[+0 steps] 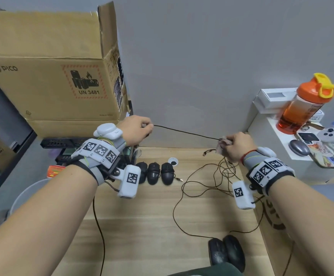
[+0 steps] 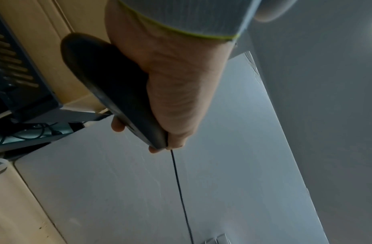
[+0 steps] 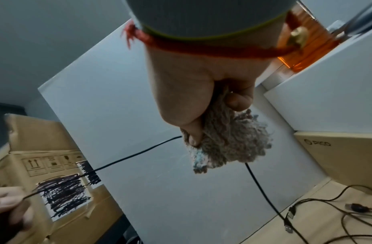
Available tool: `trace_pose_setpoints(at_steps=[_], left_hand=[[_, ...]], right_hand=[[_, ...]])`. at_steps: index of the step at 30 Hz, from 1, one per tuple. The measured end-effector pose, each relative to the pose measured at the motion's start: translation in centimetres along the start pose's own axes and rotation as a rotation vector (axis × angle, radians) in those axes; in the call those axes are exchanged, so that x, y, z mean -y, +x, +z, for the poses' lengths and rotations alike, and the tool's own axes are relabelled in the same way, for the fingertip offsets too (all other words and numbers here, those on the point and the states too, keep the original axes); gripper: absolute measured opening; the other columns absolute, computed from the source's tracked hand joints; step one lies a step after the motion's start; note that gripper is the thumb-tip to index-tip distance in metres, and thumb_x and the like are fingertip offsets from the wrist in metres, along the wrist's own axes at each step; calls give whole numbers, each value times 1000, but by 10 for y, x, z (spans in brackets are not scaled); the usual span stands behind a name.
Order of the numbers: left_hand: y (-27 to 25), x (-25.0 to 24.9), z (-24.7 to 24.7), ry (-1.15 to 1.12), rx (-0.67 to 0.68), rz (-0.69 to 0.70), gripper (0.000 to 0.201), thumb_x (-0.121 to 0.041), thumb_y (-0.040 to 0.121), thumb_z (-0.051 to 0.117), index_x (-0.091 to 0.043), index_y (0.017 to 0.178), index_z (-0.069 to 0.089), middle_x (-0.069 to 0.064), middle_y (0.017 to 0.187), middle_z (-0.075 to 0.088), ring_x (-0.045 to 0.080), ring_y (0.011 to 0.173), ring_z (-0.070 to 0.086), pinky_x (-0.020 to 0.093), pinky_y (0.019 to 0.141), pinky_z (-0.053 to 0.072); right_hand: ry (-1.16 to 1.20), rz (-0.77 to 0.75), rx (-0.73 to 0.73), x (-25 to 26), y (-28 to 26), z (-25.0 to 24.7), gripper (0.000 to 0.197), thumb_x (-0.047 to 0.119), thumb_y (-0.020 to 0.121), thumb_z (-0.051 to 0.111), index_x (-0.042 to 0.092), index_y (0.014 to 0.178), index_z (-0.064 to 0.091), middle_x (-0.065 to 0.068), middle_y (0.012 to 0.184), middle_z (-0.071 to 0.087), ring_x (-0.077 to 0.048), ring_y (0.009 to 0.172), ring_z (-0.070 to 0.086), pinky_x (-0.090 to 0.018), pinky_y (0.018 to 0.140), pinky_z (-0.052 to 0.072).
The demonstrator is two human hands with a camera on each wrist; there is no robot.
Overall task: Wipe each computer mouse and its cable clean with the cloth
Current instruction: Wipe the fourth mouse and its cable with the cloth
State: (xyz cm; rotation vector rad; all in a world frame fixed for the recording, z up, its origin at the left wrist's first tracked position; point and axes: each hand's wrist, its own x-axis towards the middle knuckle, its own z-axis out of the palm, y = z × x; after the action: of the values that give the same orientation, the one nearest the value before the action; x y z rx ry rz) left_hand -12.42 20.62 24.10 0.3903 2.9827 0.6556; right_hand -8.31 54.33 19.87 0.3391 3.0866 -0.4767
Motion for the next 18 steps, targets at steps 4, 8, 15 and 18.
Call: trace_pose_setpoints(at_steps=[4, 8, 15, 18], left_hand=[[0, -19, 20, -93, 68, 16, 29, -41, 102, 49, -23, 89, 68, -5, 78, 69, 22, 80, 64, 35, 78, 51], [-2, -51, 37, -280, 62, 25, 48, -58, 101, 46, -19, 94, 74, -2, 92, 74, 20, 87, 64, 31, 86, 49], [0, -68, 42, -289, 57, 14, 48, -43, 108, 37, -11, 76, 54, 18, 84, 67, 37, 91, 60, 37, 77, 42], [0, -62, 43, -310, 73, -4, 54, -41, 109, 33, -2, 81, 58, 23, 88, 68, 37, 87, 62, 39, 77, 45]], right_hand=[[132, -61, -21, 25, -9, -5, 31, 33, 87, 62, 17, 61, 55, -10, 66, 65, -33, 74, 64, -34, 67, 53], [174, -245, -31, 66, -19, -10, 38, 39, 87, 63, 19, 58, 50, -3, 57, 57, -32, 70, 60, -35, 66, 52], [32, -390, 20, 95, -35, -9, 33, 33, 87, 60, 26, 59, 44, 1, 59, 57, -31, 77, 60, -35, 63, 50], [7, -387, 32, 91, -34, -6, 34, 36, 88, 60, 28, 58, 46, 6, 57, 52, -28, 72, 54, -29, 59, 40]])
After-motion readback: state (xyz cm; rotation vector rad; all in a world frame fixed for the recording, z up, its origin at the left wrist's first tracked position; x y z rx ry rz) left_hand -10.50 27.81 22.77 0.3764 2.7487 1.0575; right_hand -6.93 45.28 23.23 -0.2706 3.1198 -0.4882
